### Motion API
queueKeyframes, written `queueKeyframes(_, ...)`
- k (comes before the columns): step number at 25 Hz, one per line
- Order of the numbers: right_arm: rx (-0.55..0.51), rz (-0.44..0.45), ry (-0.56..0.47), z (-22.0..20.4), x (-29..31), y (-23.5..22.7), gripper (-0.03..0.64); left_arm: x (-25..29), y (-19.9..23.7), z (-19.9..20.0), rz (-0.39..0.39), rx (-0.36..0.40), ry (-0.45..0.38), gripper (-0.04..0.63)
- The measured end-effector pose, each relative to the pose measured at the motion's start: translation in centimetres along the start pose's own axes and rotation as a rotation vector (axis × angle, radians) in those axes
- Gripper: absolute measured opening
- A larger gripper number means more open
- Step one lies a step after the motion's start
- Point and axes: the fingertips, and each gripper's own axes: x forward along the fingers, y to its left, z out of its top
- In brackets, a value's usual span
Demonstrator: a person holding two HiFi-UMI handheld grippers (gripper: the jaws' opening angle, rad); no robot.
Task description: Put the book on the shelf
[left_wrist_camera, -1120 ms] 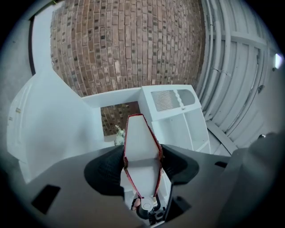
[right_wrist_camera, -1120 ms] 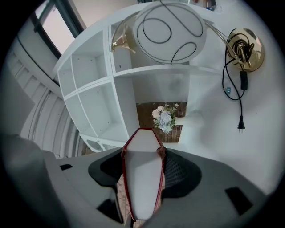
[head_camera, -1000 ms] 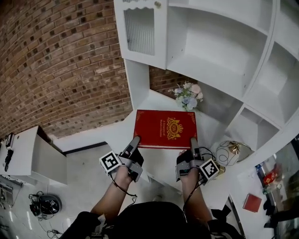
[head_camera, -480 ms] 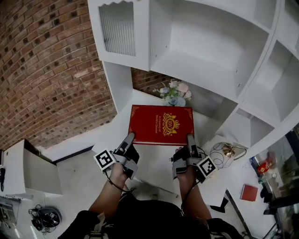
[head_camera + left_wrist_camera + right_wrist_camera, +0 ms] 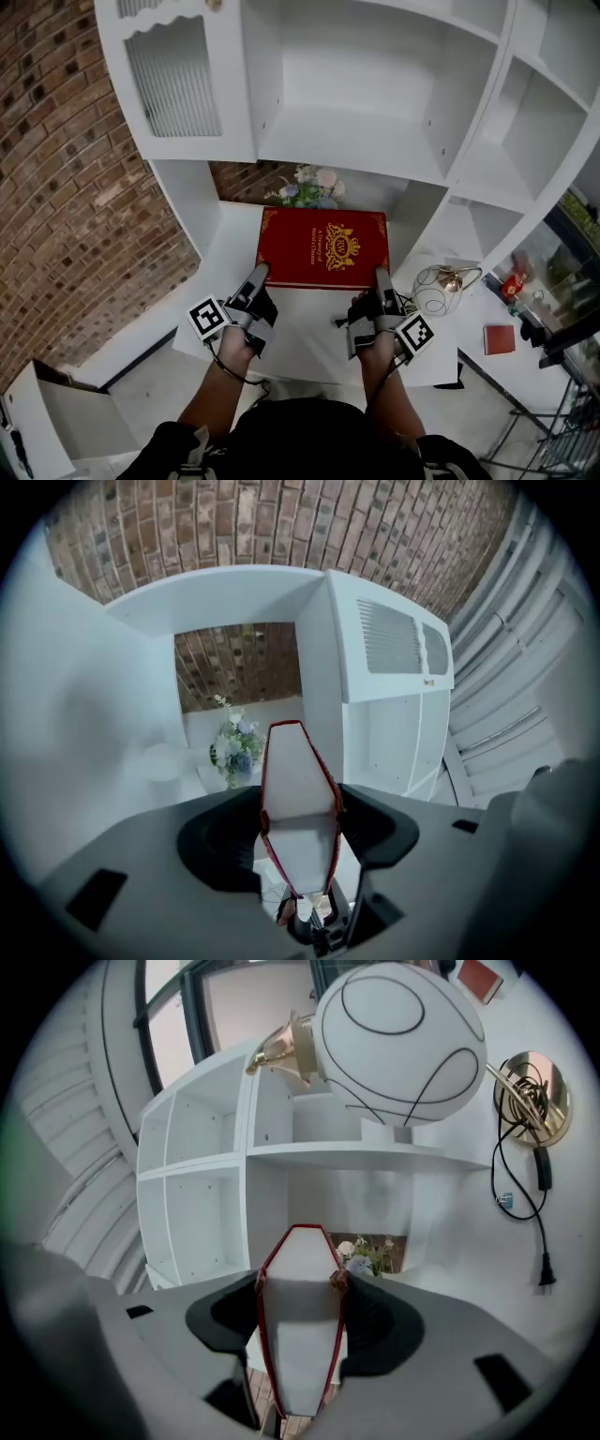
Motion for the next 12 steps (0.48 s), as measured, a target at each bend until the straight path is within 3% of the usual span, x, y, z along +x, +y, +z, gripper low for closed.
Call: queueKeyframes(12,-0.055,0.004,-0.175,1.6,-2.3,1.6,0.259,3.3,-0.7,-0.9,-0.061,-0.038,0.186,0.262)
